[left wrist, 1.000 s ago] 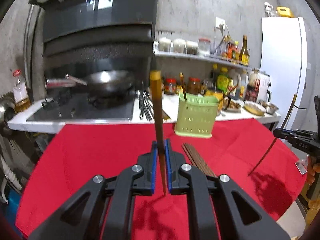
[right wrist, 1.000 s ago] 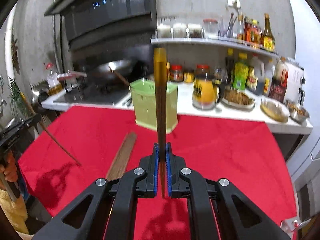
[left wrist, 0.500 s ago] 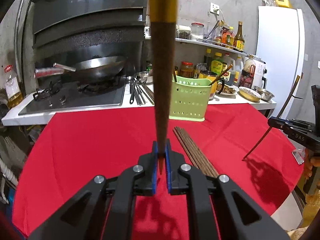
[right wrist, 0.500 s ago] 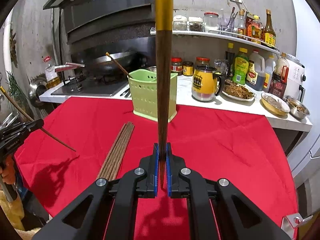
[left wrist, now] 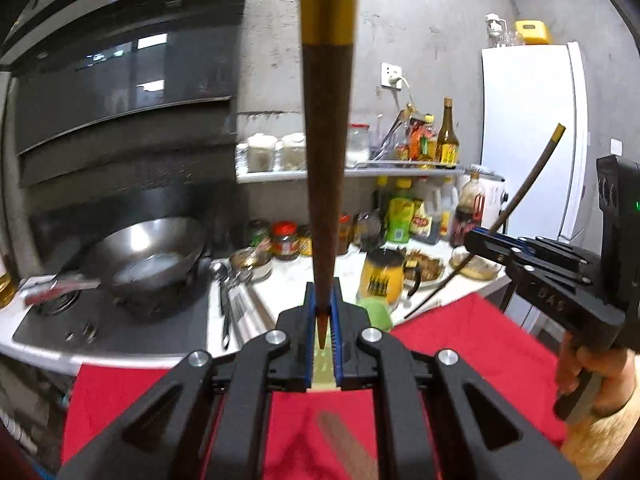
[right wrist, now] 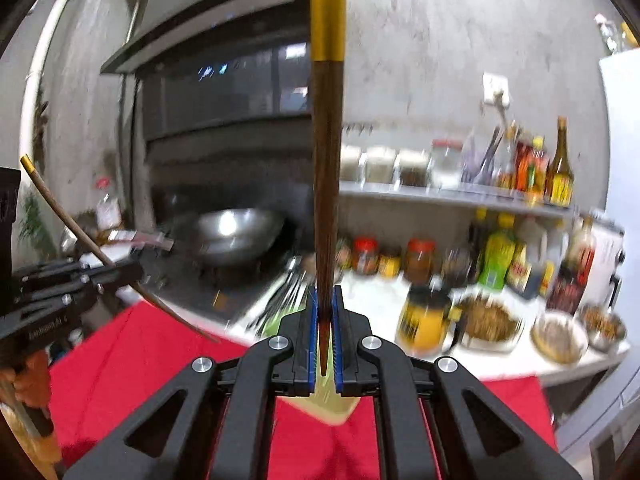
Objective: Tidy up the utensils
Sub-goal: 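Drop the chopstick into the green holder by opening the left gripper while the right gripper releases its own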
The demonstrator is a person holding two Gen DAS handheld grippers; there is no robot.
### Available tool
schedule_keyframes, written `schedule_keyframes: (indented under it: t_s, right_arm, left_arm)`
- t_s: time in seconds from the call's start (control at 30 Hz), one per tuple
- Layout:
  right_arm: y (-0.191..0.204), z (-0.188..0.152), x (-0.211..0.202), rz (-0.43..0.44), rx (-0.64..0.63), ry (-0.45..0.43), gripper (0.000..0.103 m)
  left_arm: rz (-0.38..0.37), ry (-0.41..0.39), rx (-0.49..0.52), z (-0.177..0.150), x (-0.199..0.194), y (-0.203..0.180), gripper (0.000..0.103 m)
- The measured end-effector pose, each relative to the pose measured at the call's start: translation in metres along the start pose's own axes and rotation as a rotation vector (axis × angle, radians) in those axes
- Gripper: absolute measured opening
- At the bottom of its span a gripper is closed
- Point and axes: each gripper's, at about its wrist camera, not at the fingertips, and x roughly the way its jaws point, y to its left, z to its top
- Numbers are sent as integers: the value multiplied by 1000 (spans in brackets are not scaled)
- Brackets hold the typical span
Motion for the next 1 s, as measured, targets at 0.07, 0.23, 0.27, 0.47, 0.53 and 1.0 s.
schedule_keyframes:
  t_s: [0.07, 0.23, 0.27, 0.47, 0.53, 1.0]
  right_arm:
    - [-10, 6, 19, -11, 19, 7, 7]
    - [-30, -14, 66, -6, 55, 96, 7]
    - [-32, -21, 75, 2, 58, 120, 7]
    - [-36, -47, 110, 16, 47, 216, 7]
    - [-37, -51, 119, 24, 50, 241, 7]
    - [-44, -10, 24, -39, 42, 88, 46]
  left_arm:
    - [-11, 23, 9, 10, 26, -3, 6]
    - [-13, 147, 30, -3, 103, -6, 6]
    - [-8, 162, 33, -7, 114, -6, 6]
    - [-11, 234, 31, -31, 157, -2, 6]
    - [-8, 247, 24, -35, 165, 1, 6]
    - [71, 68, -55, 4, 68, 25, 40]
